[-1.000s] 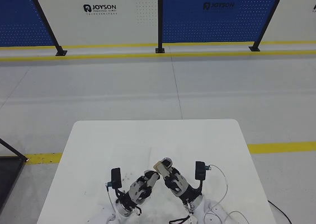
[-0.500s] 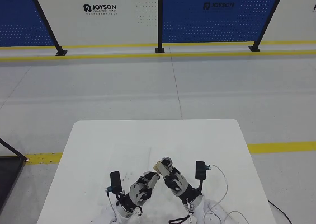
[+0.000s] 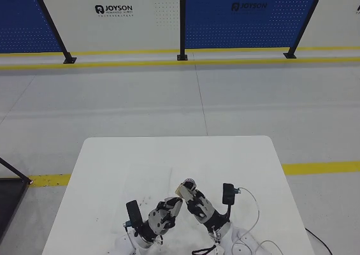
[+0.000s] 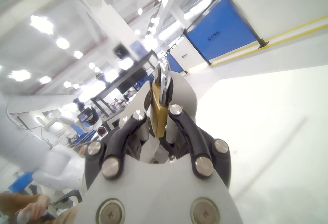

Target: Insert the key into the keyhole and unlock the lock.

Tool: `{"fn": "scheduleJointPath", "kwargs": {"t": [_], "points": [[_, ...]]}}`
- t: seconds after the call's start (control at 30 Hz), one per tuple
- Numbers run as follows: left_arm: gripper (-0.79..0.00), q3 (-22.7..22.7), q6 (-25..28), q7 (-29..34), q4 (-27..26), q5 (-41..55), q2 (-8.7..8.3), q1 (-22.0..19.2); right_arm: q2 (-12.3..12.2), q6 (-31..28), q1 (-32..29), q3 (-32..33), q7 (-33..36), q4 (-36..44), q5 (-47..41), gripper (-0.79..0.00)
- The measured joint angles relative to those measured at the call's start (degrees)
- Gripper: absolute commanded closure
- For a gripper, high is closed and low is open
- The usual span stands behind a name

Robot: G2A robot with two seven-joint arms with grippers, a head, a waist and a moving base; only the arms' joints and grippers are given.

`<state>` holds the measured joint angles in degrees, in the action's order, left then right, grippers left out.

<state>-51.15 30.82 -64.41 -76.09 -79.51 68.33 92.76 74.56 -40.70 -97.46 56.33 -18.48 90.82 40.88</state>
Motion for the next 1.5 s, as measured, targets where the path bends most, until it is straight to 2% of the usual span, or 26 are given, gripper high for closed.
{"fn": "scheduleJointPath", "kwargs": {"t": [0.23, 0.33, 0.37, 0.43, 0.47, 0.67, 0.87, 1.0, 1.1, 1.37, 1.43, 1.47, 1.5], "points": [[0.0, 0.7, -1.6, -1.5, 0.9, -0.3, 0.27, -0.5, -0.1, -0.1, -0.1, 0.1, -0.1, 0.0, 0.0, 0.0], [0.0, 1.0, -0.3, -1.6, 1.2, 1.1, 0.38, -0.6, -0.1, -0.1, -0.1, 0.1, -0.1, 0.1, 0.0, 0.0], [-0.182, 1.1, 0.4, -1.4, 1.2, 1.7, 0.4, -0.7, -0.1, -0.1, -0.1, 0.1, -0.1, 0.1, 0.0, 0.0], [-0.72, 1.3, 2.4, -1.0, 1.3, 3.2, 0.43, -0.6, -0.1, -0.1, -0.1, 0.1, -0.1, 0.1, 0.0, 0.0], [-0.785, 1.3, 3.4, -0.8, 1.2, 4.0, 0.42, -0.6, -0.1, -0.2, -0.1, 0.1, -0.2, 0.1, 0.0, 0.0], [-0.785, 0.6, 11.0, 1.7, 0.3, 8.8, -0.07, 0.1, -0.2, -0.4, -0.3, 0.3, -0.4, 0.1, -0.1, 0.0], [-0.785, -2.2, 19.5, 10.4, -4.0, 18.4, -1.67, 3.0, -0.3, -1.0, -0.4, 0.6, -0.5, 0.3, -0.4, 0.0], [-0.785, -3.5, 27.1, 19.6, -5.3, 30.8, -3.02, 5.4, -0.4, -1.9, -0.5, 0.5, -0.8, 0.3, -0.4, 0.0], [-0.785, -3.0, 27.3, 24.4, -5.4, 38.5, -3.82, 5.5, -0.4, -2.0, -0.5, 0.5, -0.8, 0.3, -0.4, 0.0], [-0.785, -3.0, 27.1, 23.9, -5.5, 37.2, -3.78, 5.4, -0.4, -1.7, -0.4, 0.6, -0.3, 0.4, -1.8, 0.0], [-0.785, -2.2, 27.1, 25.6, -6.4, 39.2, -3.73, 5.7, -0.4, -1.3, -0.4, 1.0, -0.2, 0.7, -2.8, 0.0], [-0.751, -1.5, 27.2, 27.1, -6.8, 41.1, -3.78, 5.8, -0.4, -1.3, -0.4, 1.1, -0.1, 0.8, -2.8, 0.0], [-0.662, -0.4, 27.2, 29.7, -7.4, 44.5, -3.96, 5.9, -0.4, -1.3, -0.4, 1.1, 0.0, 0.9, -2.8, 0.0]]}}
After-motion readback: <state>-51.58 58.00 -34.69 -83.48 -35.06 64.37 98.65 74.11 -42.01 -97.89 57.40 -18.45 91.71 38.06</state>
